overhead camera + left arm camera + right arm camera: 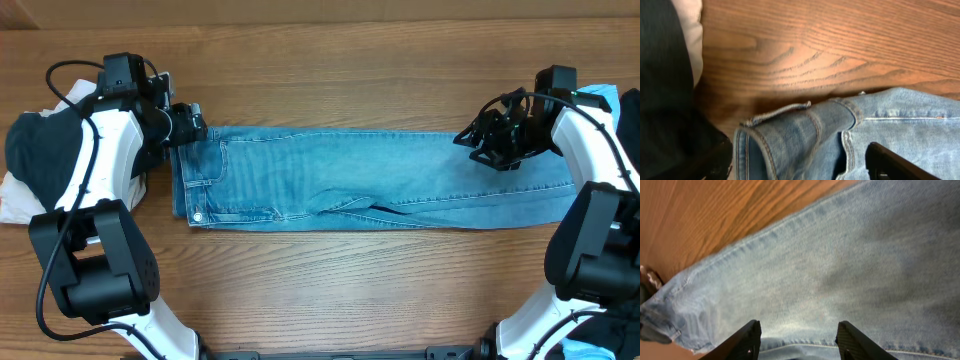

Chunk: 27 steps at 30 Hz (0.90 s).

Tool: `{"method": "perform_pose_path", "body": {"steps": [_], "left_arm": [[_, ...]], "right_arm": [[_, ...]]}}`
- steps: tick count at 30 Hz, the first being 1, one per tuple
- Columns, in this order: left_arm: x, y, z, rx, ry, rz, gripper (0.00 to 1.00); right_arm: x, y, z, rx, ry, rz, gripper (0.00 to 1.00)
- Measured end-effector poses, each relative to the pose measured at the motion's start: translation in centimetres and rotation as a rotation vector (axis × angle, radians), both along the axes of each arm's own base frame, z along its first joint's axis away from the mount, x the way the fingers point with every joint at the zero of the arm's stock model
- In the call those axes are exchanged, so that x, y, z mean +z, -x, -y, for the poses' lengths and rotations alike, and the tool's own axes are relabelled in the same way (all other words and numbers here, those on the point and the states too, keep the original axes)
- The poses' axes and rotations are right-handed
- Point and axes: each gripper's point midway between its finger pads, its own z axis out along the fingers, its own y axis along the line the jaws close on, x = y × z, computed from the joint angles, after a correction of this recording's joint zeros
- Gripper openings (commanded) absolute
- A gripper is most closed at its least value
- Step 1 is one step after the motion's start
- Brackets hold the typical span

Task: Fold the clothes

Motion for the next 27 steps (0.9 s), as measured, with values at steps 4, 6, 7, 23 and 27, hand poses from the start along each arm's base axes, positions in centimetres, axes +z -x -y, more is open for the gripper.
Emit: {"method": "perform_pose_path", "body": {"steps": [4, 6, 7, 23, 27], "left_arm": [[0.2, -1.0, -0.2, -0.042, -0.026, 0.048, 0.56], [-1.2, -1.1, -0.2, -0.062, -0.029, 0.023, 0.3], [-1.9, -1.0, -0.2, -0.071, -0.029, 0.008, 0.22], [11.6, 5.0, 1.5, -0.138, -0.029, 0.042, 0.04], [15.1, 7.4, 2.4, -0.149, -0.023, 0.09, 0.04]], "right_arm": [[0.0, 0.1, -0.1, 0.011, -0.002, 0.001, 0.53], [0.0, 0.1, -0.1, 0.013, -0.002, 0.002, 0.54], [0.0, 0.1, -0.1, 0.014, -0.002, 0.003, 0.54], [-0.2, 0.1, 0.3, 0.018, 0.024, 0.003, 0.58], [-0.4, 0.2, 0.6, 0.016, 0.045, -0.003, 0.58]]}}
